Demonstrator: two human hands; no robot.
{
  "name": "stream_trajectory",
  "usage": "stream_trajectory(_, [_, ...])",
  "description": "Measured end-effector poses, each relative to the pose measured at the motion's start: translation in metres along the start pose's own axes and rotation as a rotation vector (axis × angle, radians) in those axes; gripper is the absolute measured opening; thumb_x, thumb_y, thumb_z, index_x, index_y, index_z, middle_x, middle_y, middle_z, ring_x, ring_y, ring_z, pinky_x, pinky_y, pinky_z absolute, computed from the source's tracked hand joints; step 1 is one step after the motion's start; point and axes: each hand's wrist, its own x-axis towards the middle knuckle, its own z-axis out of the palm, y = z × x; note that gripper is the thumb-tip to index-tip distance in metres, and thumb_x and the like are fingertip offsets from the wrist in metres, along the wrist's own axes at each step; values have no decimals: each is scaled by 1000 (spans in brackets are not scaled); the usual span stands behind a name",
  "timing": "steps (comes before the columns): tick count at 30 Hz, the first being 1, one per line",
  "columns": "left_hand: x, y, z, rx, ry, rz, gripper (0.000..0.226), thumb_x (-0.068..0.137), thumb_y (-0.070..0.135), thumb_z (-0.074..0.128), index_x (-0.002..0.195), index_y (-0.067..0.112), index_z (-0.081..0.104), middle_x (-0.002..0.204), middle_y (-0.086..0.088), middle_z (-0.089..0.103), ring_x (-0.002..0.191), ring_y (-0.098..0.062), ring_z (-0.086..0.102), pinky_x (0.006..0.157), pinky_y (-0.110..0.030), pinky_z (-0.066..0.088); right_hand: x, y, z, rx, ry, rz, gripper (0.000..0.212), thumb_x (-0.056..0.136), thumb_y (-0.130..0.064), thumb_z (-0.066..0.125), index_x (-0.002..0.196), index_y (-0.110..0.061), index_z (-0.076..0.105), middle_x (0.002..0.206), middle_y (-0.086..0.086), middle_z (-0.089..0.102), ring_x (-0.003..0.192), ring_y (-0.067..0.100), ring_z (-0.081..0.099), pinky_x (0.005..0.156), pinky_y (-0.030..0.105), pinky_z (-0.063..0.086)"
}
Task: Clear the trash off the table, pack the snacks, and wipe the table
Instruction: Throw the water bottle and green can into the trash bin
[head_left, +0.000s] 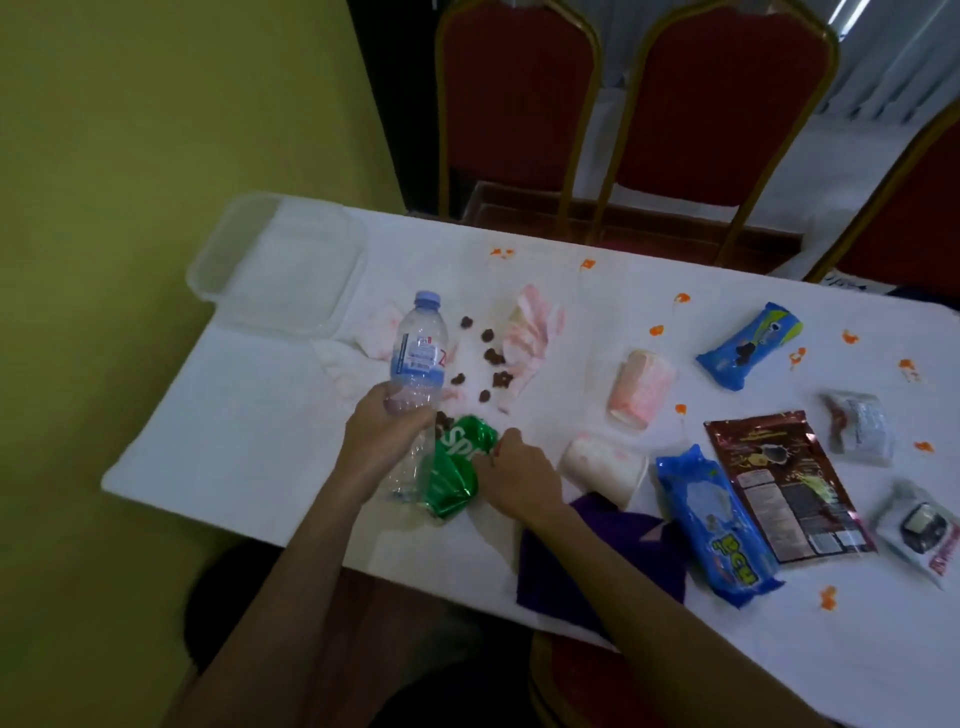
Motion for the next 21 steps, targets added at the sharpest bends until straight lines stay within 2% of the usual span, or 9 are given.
stream_trajectory(2, [-9,-19,-9,29,5,-33,61,65,36,71,124,26,59,107,3,69,93,-13,67,77,-33,55,2,0,10,-36,-56,68,41,93,-52,48,107,-13,48,95,5,64,83,23,67,76,41,59])
stream_trajectory(4, [-14,-37,-14,27,13,-68,60,73,31,73,130,23,55,106,5,66,92,-11,65,72,-28,50,6,1,18,9,-83,106,39,91,-53,51,94,-15,55,80,3,70,67,21,71,68,38,62])
stream_trajectory(6, [-16,-51,-16,25,13,-92,63,78,27,72,137,23,49,109,4,62,96,-12,62,76,-29,48,10,1,25,52,-65,108,40,89,-55,52,90,-16,59,73,2,71,60,19,71,65,37,63])
stream_trajectory(8, [-18,-62,-17,22,13,-109,65,79,24,71,140,20,48,111,2,61,97,-14,61,77,-28,47,11,3,32,71,-45,80,41,90,-56,51,90,-16,60,76,3,71,66,20,71,69,40,63])
stream_trajectory(10, [-20,-69,-18,19,18,-111,57,80,21,71,134,21,51,100,9,61,88,-7,60,70,-25,45,8,2,37,115,-41,69,34,93,-48,53,89,-15,61,79,4,72,70,20,71,70,40,62])
stream_trajectory(14, [-22,-78,-22,-5,9,-84,48,82,22,71,127,24,54,94,14,59,85,0,57,66,-20,44,-2,-5,33,228,25,56,19,96,-33,55,95,-13,54,86,1,66,74,13,65,60,29,56])
stream_trajectory(16, [-24,-81,-25,-14,2,-77,49,82,21,70,127,25,54,99,9,62,86,-1,58,67,-20,44,-7,-8,32,315,63,52,14,95,-29,55,95,-16,52,93,2,66,83,16,67,70,37,61])
stream_trajectory(18, [-26,-86,-30,-8,-5,-85,50,80,23,71,127,25,53,112,2,64,92,-8,61,72,-24,45,-15,-14,31,396,97,53,10,94,-26,55,91,-18,50,96,4,66,88,19,67,75,47,61])
stream_trajectory(21, [-30,-95,-42,-20,-24,-115,68,78,25,72,141,20,48,121,0,63,103,-16,62,81,-29,47,-30,-28,33,453,143,32,12,94,-23,54,86,-18,46,94,4,64,87,19,66,71,44,62])
